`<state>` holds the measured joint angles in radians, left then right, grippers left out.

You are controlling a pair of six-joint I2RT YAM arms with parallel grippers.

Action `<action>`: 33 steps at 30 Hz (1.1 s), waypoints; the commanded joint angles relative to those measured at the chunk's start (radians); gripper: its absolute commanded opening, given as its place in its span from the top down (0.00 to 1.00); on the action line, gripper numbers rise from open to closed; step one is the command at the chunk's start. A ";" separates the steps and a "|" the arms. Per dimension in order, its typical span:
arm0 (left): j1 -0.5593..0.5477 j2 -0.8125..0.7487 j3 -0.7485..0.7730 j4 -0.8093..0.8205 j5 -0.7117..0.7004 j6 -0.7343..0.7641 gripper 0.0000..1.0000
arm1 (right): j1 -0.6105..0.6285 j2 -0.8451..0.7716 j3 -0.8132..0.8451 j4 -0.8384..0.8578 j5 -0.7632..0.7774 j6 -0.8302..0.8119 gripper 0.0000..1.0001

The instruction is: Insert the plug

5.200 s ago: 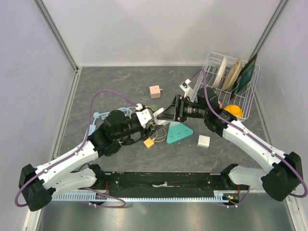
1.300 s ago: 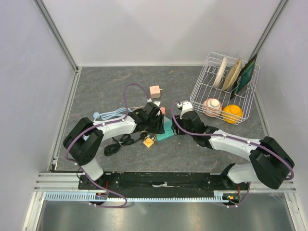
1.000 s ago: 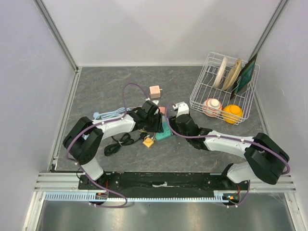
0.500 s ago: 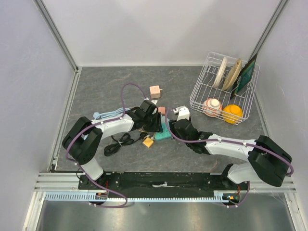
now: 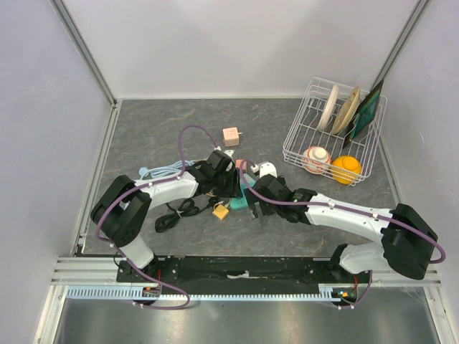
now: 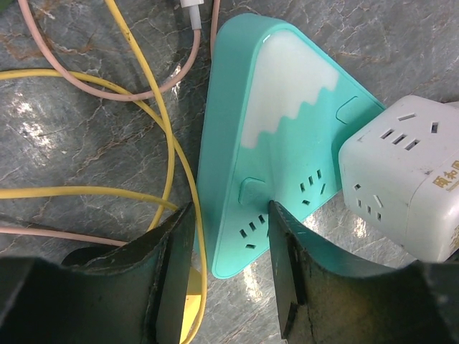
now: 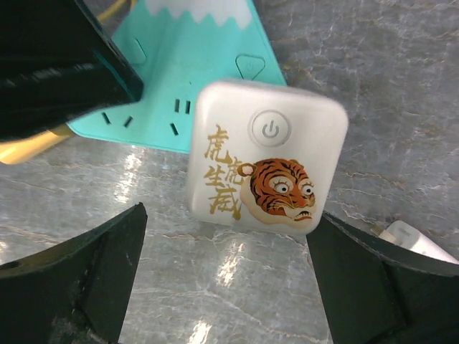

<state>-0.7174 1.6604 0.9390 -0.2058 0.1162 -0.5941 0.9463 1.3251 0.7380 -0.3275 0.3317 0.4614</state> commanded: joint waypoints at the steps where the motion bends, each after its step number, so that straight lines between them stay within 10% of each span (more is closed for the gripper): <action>1: 0.015 -0.034 -0.028 0.009 -0.038 0.008 0.48 | 0.002 -0.010 0.127 -0.134 0.018 0.040 0.02; 33: 0.009 -0.042 -0.057 0.057 -0.003 -0.003 0.48 | -0.089 0.187 0.340 -0.245 0.001 -0.021 0.25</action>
<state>-0.7128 1.6405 0.8963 -0.1505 0.1276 -0.5941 0.8597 1.4887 1.0428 -0.5842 0.3401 0.4461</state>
